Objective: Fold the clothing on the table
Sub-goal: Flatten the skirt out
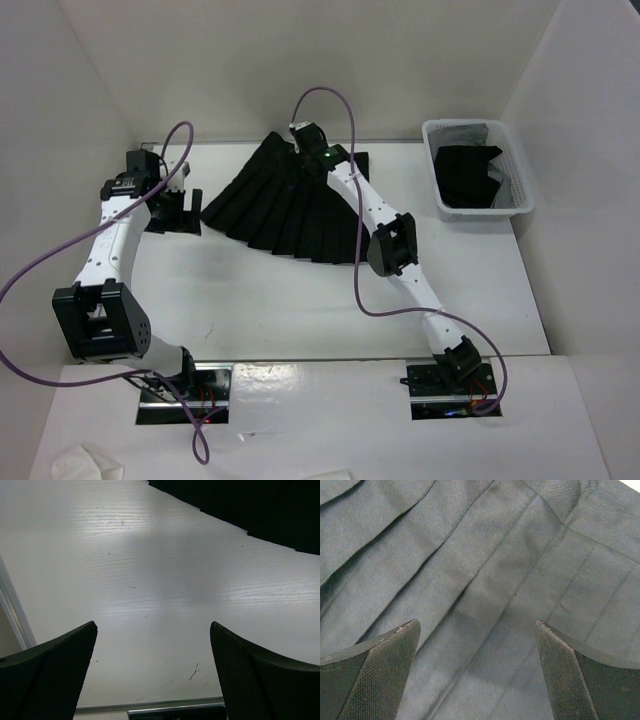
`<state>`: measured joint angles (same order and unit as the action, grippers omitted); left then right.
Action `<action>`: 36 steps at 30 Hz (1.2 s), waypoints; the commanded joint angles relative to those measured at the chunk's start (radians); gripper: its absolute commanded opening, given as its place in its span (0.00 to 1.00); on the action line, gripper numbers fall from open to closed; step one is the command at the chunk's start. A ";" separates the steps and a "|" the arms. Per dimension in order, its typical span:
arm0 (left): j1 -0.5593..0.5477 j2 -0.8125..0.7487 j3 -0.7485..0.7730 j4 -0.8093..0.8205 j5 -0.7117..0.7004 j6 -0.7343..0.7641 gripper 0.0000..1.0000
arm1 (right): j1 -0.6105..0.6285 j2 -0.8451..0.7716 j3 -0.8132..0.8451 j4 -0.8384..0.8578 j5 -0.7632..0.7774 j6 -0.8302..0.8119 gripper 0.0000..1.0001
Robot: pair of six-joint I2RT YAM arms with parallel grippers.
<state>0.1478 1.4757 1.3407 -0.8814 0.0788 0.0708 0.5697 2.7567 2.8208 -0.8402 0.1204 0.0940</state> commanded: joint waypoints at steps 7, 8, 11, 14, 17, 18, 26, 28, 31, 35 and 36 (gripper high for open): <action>0.007 -0.002 -0.002 0.005 -0.005 -0.017 0.99 | 0.019 0.090 0.137 -0.045 -0.034 0.050 0.98; 0.007 -0.002 -0.002 0.005 -0.005 -0.017 0.99 | 0.030 0.101 0.152 -0.060 -0.034 0.050 0.98; 0.007 0.008 -0.002 0.005 -0.005 -0.017 0.99 | 0.039 0.110 0.164 -0.086 -0.070 0.059 0.98; 0.007 0.008 -0.002 0.005 -0.005 -0.017 0.99 | 0.039 0.110 0.164 -0.112 -0.126 0.079 0.98; 0.007 0.008 -0.002 0.005 -0.005 -0.017 0.99 | 0.039 0.110 0.154 -0.158 -0.126 0.118 0.98; 0.007 0.008 -0.002 -0.004 -0.005 -0.017 0.99 | 0.039 0.119 0.166 -0.172 -0.126 0.130 0.98; 0.007 -0.011 -0.011 -0.004 -0.005 -0.017 0.99 | 0.039 0.176 0.242 -0.316 0.002 0.121 0.98; 0.007 -0.011 -0.011 -0.004 -0.005 -0.017 0.99 | 0.039 0.187 0.252 -0.347 0.022 0.112 0.98; 0.007 -0.020 -0.011 -0.004 -0.005 -0.017 0.99 | 0.039 0.196 0.272 -0.402 0.054 0.112 0.98; 0.007 -0.029 -0.011 -0.013 0.004 -0.017 0.99 | 0.050 0.187 0.243 -0.456 0.024 0.073 0.96; 0.007 -0.029 -0.011 -0.013 0.004 -0.017 0.99 | 0.059 0.175 0.220 -0.456 0.006 0.050 0.96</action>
<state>0.1493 1.4773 1.3346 -0.8871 0.0750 0.0708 0.6079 2.9295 3.0581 -1.1763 0.1349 0.1928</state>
